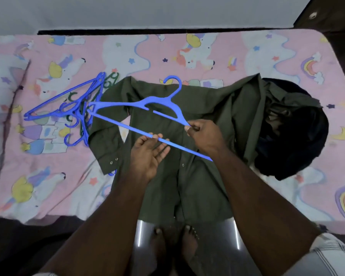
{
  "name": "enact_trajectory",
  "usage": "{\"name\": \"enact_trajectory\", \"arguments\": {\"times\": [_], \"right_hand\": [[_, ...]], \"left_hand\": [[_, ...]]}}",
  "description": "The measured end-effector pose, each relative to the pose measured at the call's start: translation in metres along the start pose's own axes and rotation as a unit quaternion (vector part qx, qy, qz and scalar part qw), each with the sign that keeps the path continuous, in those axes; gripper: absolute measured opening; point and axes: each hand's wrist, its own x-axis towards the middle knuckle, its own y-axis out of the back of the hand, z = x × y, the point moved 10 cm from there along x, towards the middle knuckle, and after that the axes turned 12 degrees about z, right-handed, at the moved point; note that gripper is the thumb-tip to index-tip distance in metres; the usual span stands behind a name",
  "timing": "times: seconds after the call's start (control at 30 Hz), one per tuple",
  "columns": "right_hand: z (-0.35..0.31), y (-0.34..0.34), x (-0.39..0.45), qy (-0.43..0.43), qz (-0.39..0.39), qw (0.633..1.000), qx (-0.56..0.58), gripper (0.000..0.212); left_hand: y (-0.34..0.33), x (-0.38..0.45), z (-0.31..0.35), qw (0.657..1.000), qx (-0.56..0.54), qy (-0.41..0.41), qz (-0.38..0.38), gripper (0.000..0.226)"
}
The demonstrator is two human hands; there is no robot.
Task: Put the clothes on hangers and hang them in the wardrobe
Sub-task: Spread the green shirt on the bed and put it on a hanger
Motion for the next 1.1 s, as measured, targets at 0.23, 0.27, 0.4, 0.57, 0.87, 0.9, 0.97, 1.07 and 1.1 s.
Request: {"name": "enact_trajectory", "arguments": {"times": [0.23,0.27,0.4,0.57,0.87,0.9,0.97,1.07,1.1], "right_hand": [[0.067,-0.031,-0.118,-0.127,-0.018,0.988,0.085,0.023],[0.075,-0.03,-0.137,-0.145,-0.009,0.985,0.093,0.02],[0.112,-0.026,-0.205,-0.201,0.047,0.974,0.096,0.025],[0.144,-0.02,-0.275,-0.233,0.13,0.959,0.096,0.031],[0.19,-0.018,-0.348,-0.283,0.185,0.932,0.132,0.028],[0.195,-0.019,-0.351,-0.283,0.19,0.93,0.135,0.028],[0.202,-0.023,-0.356,-0.29,0.196,0.925,0.147,0.028],[0.21,-0.029,-0.359,-0.297,0.19,0.924,0.149,0.029],[0.213,-0.031,-0.36,-0.302,0.189,0.921,0.155,0.03]], "left_hand": [[0.078,-0.036,-0.051,0.998,0.058,0.026,0.016,0.012],[0.089,-0.042,-0.059,0.997,0.074,0.028,0.018,0.011],[0.134,-0.06,-0.094,0.962,0.269,-0.031,0.02,0.002],[0.167,-0.086,-0.113,0.751,0.608,-0.252,-0.058,0.038],[0.172,-0.11,-0.161,0.442,0.823,-0.339,-0.114,0.066],[0.172,-0.107,-0.164,0.431,0.828,-0.343,-0.109,0.067],[0.173,-0.101,-0.172,0.414,0.841,-0.334,-0.105,0.07],[0.177,-0.094,-0.175,0.406,0.847,-0.331,-0.09,0.076],[0.178,-0.094,-0.175,0.403,0.848,-0.333,-0.086,0.078]]}}
